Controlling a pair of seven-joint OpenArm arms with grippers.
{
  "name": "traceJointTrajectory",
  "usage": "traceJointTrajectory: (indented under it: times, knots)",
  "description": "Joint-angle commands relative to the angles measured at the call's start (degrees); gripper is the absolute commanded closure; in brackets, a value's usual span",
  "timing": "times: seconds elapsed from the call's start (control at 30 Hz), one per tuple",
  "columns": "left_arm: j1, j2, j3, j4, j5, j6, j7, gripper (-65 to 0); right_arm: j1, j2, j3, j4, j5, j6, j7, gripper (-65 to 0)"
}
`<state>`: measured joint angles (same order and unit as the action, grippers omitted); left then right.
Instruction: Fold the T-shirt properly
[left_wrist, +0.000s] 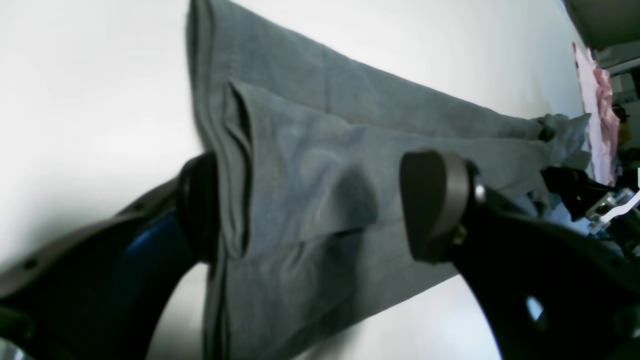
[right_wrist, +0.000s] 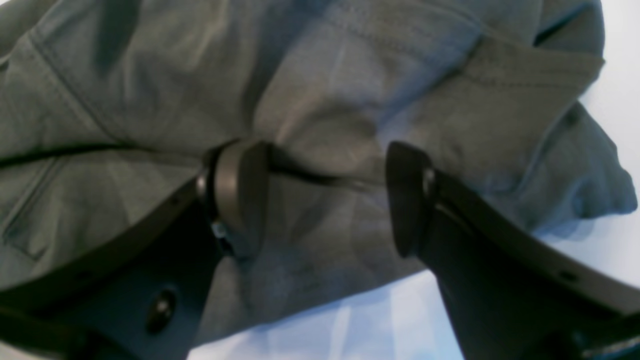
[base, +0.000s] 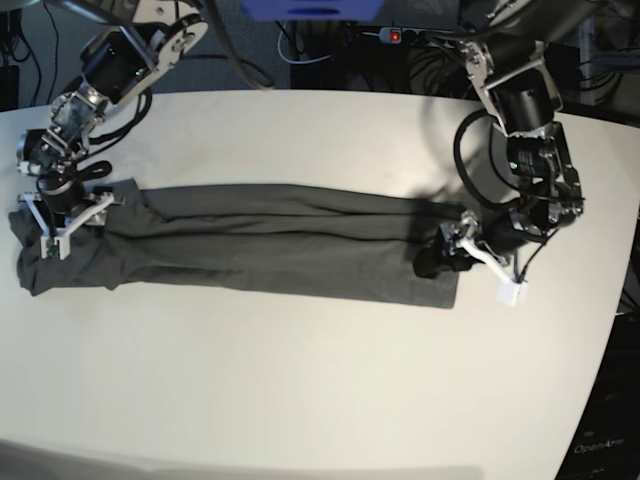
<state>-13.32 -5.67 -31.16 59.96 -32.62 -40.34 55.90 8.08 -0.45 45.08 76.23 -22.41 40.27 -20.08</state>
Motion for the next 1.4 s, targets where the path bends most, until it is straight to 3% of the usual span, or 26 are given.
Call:
traceJointTrajectory:
  times: [0.0, 0.27, 0.6, 0.7, 0.83, 1.0, 1.13, 1.37]
  knots:
    - [-0.70, -0.17, 0.17, 0.30, 1.02, 0.34, 1.11, -48.4, 0.93, 0.84, -0.11, 1.09, 0.22, -0.27, 0.69, -34.4]
    - [-0.79, 1.23, 2.81, 0.30, 1.02, 0.34, 1.02, -47.6, 1.02, 0.84, -0.11, 1.09, 0.22, -0.27, 0.69, -34.4]
    - [-0.79, 0.79, 2.72, 0.30, 1.02, 0.34, 1.02, -13.3, 0.93, 2.07, -0.02, 1.09, 0.30, -0.27, 0.69, -34.4]
    - [-0.79, 0.70, 2.72, 0.74, 2.51, 0.34, 1.02, -7.3, 0.93, 2.16, -0.02, 1.00, 0.30, -0.27, 0.69, -34.4]
    - [-0.88, 1.50, 2.63, 1.97, 7.79, 0.34, 0.23, -6.2, 0.93, 2.34, -0.02, 1.00, 0.30, -0.27, 0.69, -34.4]
    - [0.09, 6.24, 2.72, 7.16, 14.91, 0.34, -3.11, -6.2, 1.02, 2.43, -0.02, 1.00, 0.30, -0.27, 0.69, -34.4]
    - [2.03, 9.14, 3.68, 12.78, 16.05, 0.34, -4.43, -6.2, 1.20, 2.43, -0.02, 1.00, 0.30, -0.27, 0.69, -34.4]
    - [6.16, 10.64, 10.54, 27.11, 15.52, 0.34, -4.25, -6.2, 1.20, 2.43, -0.11, 1.00, 0.30, -0.27, 0.69, -34.4]
